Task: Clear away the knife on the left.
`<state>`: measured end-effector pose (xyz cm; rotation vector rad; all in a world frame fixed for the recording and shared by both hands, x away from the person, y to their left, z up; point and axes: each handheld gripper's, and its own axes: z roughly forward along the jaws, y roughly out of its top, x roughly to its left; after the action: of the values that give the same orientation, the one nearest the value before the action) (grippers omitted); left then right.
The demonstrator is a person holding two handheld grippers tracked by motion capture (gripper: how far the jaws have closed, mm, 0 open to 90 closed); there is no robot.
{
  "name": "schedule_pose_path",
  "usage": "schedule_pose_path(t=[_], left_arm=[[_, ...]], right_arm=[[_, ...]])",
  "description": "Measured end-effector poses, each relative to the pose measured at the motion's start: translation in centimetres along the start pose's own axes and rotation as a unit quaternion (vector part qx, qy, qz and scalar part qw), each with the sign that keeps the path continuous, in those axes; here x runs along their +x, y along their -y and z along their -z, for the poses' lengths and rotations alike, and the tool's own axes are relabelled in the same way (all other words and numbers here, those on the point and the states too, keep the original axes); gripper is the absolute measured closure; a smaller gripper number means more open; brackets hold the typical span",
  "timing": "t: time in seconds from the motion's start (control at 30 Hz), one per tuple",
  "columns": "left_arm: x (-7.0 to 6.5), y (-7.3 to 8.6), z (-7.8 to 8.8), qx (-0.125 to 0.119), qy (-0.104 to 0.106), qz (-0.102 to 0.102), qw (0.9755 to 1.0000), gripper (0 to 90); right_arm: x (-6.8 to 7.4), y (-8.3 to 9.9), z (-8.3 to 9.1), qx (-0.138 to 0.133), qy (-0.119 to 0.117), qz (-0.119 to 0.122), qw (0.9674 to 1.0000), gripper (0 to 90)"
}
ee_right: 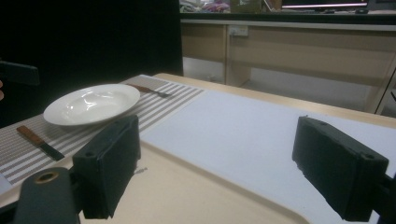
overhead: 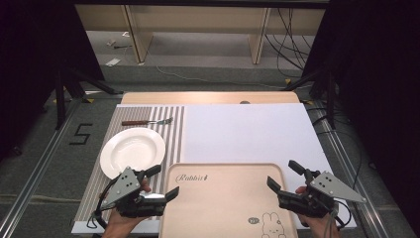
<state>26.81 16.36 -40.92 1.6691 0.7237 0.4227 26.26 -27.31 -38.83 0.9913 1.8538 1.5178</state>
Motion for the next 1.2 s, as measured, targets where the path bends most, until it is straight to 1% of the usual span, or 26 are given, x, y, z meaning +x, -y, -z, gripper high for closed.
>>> schedule_pose_path(t=[0.43, 0.57, 0.7, 0.8, 0.9, 1.0, 1.1, 1.2], left_arm=[[0.1, 0.0, 0.1, 0.000, 0.003, 0.002, 1.0000, 14.2], [0.3, -0.2, 0.4, -0.005, 0.007, 0.004, 1.0000, 14.2], [0.8, -0.4, 0.8, -0.007, 0.006, 0.014, 0.9999, 14.2], [1.1, -0.4, 1.1, -0.004, 0.008, 0.020, 0.9998, 14.2], [1.2, -0.4, 1.1, 0.000, 0.009, 0.019, 0.9998, 14.2], [1.2, -0.4, 1.1, 0.009, 0.011, 0.016, 0.9998, 14.2], [1.3, -0.4, 1.1, 0.020, 0.010, 0.004, 0.9997, 14.2], [1.6, -0.5, 1.2, 0.023, 0.017, 0.011, 0.9995, 14.2]], right_arm=[[0.0, 0.0, 0.0, -0.001, 0.000, 0.001, 1.0000, 16.3], [0.0, 0.0, 0.0, 0.001, 0.000, 0.002, 1.0000, 16.3], [0.0, 0.0, 0.0, 0.000, -0.001, 0.002, 1.0000, 16.3], [0.0, 0.0, 0.0, 0.001, -0.001, 0.003, 1.0000, 16.3], [0.1, 0.0, 0.0, 0.002, 0.000, 0.003, 1.0000, 16.3], [0.1, 0.0, 0.0, 0.002, -0.001, 0.003, 1.0000, 16.3], [0.0, 0.0, 0.0, 0.001, -0.002, 0.003, 1.0000, 16.3], [0.0, 0.0, 0.0, 0.001, -0.002, 0.003, 1.0000, 16.3]])
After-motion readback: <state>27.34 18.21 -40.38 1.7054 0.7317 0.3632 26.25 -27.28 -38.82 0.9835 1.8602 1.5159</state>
